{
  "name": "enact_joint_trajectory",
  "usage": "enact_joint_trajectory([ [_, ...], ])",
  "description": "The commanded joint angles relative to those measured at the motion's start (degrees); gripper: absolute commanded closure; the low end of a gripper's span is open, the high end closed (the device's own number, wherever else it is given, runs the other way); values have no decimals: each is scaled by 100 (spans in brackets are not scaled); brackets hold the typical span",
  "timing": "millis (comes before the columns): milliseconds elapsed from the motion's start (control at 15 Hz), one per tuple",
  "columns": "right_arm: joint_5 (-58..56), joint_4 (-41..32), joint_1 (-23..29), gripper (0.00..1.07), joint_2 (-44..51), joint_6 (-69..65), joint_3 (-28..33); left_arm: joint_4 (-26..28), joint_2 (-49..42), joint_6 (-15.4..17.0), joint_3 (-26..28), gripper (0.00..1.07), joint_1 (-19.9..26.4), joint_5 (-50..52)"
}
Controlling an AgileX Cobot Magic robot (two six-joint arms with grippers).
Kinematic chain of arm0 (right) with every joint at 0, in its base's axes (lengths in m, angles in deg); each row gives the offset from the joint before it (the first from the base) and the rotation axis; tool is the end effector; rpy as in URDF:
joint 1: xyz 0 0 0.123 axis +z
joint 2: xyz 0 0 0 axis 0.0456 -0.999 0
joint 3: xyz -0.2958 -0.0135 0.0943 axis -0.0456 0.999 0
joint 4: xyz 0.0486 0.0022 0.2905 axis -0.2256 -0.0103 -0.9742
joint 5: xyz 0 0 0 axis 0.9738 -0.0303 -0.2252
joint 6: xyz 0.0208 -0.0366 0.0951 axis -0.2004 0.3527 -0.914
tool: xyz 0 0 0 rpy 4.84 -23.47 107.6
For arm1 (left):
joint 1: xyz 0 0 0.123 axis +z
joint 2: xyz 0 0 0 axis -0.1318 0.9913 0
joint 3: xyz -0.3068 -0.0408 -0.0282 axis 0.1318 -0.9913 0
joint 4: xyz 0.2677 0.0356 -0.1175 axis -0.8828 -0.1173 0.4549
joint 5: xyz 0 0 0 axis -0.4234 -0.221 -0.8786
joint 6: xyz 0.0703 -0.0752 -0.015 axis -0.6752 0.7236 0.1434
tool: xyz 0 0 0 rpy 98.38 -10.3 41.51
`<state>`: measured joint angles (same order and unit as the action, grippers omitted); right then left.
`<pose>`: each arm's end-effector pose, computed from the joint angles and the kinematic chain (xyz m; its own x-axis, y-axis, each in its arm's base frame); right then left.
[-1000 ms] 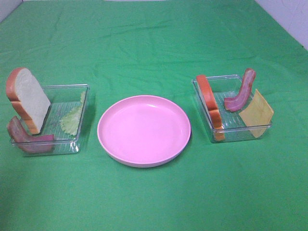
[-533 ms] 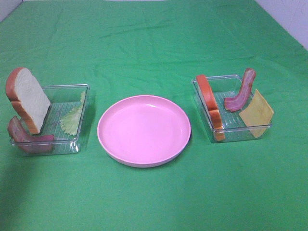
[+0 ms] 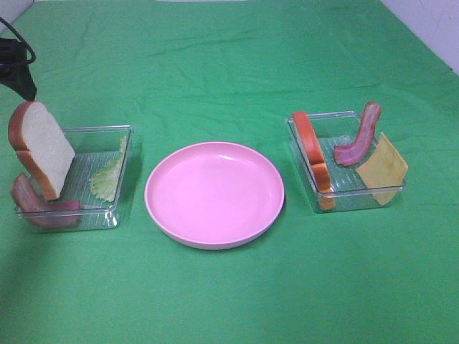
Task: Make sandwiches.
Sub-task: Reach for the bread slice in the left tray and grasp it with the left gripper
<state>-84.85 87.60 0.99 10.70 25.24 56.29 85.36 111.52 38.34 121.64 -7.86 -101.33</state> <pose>0.0211 -0.0017 0.2737 -0.5290 -0.0919 -0.8436 -0.0690 0.9955 -0.0651 0.4202 -0.0084 0.2602 -0.8940 -0.0616 -0.4437 -0.0272 0.9961 -0.0834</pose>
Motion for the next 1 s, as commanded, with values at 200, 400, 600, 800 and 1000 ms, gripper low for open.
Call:
enact_joint_trajectory([
  [200,69,11,-40,11,201,52,17,338,877,-6,619,6,-34,-63],
  [400,69,11,-40,11,201,52,17,630,1341,-52,630,6,-34,-40],
  [600,69,11,-40,11,195,52,17,636,1581,-52,630,6,-34,-92],
  [800,69,11,-40,11,195,52,17,636,1581,-23,630,10,-34,-160],
  [1000,69,11,-40,11,195,52,17,630,1581,-23,630,40,-34,-206],
])
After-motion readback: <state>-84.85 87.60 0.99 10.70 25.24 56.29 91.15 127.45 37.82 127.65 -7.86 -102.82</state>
